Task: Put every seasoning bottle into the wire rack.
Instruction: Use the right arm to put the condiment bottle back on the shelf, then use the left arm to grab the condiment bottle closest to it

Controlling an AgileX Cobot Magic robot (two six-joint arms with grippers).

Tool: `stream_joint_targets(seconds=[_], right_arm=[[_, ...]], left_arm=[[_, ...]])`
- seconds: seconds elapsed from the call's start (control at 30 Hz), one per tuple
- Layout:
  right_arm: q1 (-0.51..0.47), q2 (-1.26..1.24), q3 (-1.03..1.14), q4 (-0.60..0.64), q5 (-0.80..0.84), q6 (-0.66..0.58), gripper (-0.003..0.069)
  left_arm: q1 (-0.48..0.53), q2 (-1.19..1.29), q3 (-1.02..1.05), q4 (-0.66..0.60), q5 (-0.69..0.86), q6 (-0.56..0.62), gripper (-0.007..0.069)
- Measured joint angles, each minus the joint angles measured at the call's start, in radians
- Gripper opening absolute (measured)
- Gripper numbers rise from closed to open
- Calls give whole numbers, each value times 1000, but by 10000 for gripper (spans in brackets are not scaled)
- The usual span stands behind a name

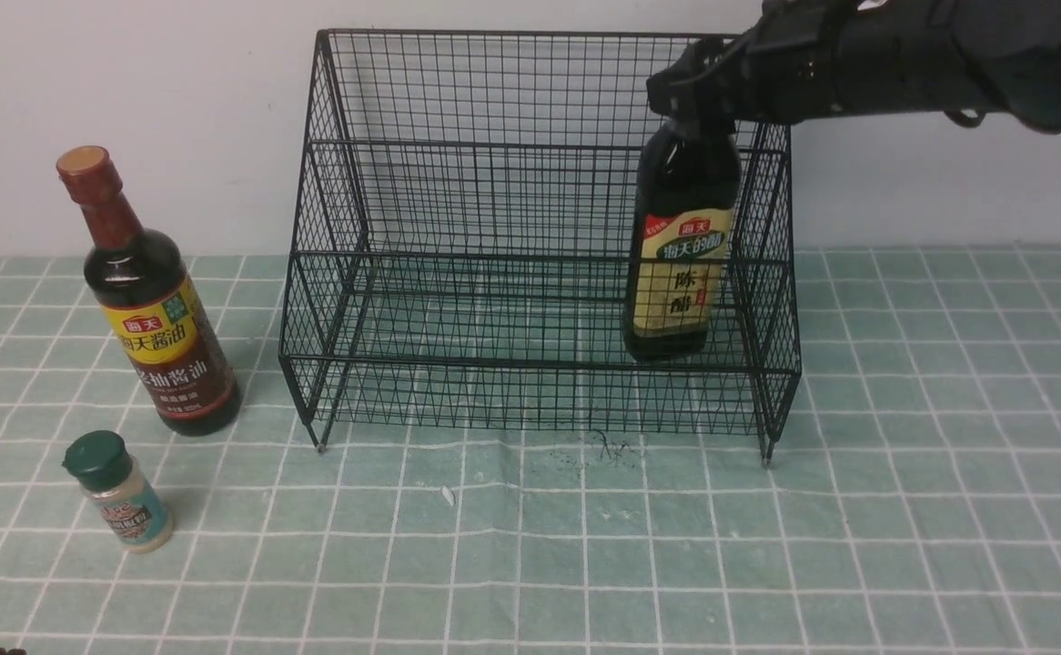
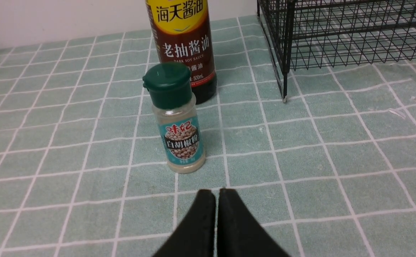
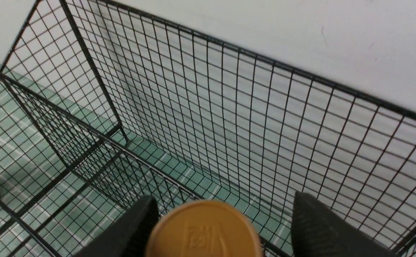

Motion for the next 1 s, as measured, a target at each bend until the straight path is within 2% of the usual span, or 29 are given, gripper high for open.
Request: stream_joint_targets(seconds=[0.13,0.23,0.33,0.37,0.4,0.43,0.47,0.53,0.57,0.67,0.87,0.93,1.0], right_arm=[[0,-89,0,-80,5,40,474],[0,-192,0,-168,42,112,444],[0,-304,0,-283,141,229,347],[0,-304,0,-283,151,239,338],[0,-367,0,-361,241,324,244],[0,-405,0,-408,293,378,184],[0,-421,0,-418,303,399,172],[0,-517,0,-547,445,538,34],[0,-524,0,-556,445,538,34],[0,-647,14,-654,547,674,-8],[0,-891,214,-648,450,797,-13],[0,-1035,384,-614,276,813,-13],[0,-1119,494,-583,170,816,-13]], left_arm=[[0,0,0,0,0,0,-6],[0,0,0,0,0,0,-6],[0,0,0,0,0,0,-6],[0,0,0,0,0,0,-6],[0,0,0,0,0,0,-6],[0,0,0,0,0,0,-6],[0,0,0,0,0,0,-6],[0,0,0,0,0,0,-6],[0,0,0,0,0,0,-6],[0,0,0,0,0,0,-6],[0,0,0,0,0,0,-6],[0,0,0,0,0,0,-6],[0,0,0,0,0,0,-6]])
